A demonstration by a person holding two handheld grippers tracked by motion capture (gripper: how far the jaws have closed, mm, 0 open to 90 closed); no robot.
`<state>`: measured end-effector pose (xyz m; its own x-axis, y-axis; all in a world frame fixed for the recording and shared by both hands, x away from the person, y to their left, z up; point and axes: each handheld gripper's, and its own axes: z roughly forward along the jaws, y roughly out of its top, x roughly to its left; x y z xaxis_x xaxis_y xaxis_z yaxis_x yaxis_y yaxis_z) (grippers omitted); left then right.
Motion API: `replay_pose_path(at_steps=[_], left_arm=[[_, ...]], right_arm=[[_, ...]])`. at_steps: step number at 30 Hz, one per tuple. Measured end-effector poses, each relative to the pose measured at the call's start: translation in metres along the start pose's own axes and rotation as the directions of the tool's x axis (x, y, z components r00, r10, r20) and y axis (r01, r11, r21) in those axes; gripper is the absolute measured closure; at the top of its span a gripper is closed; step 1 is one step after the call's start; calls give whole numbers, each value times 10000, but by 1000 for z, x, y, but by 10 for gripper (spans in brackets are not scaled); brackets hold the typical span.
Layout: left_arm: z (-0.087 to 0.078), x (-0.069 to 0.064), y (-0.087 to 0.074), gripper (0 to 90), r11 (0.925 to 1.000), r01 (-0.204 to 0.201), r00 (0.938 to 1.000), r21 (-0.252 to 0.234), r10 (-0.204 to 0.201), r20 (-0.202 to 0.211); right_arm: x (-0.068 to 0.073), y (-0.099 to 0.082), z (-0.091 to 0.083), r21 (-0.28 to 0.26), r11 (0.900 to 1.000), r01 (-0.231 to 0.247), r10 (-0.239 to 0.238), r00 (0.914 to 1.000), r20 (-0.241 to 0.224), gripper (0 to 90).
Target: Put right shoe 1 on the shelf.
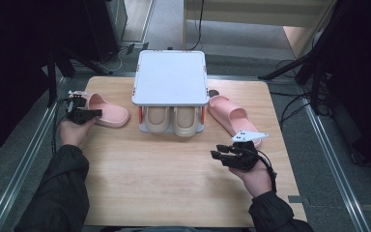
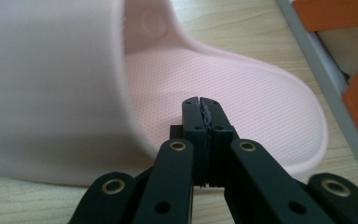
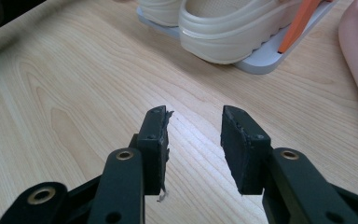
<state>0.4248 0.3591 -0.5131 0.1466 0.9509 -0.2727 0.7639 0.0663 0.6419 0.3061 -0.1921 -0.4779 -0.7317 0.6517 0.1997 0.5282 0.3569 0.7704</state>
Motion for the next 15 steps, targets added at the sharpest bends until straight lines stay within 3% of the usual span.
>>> replay_pose_path(at_steps=[5,12,15], left_arm=[[-1,1,-2,896,9997,-223,9997,-43,223,-40],[-6,4,-6,896,9998,-184,9998,1,184,40],[-9,3,-7,894,9991,-402,9992,127,404,-82]], right_arm=[[-1,0,1,52,10000,-36,36,10000,-31,626],[0,1,1,48,9999,128,-127,9999,-71,631],[-1,1,0,27,10000,3,-3,10000,-66,631]])
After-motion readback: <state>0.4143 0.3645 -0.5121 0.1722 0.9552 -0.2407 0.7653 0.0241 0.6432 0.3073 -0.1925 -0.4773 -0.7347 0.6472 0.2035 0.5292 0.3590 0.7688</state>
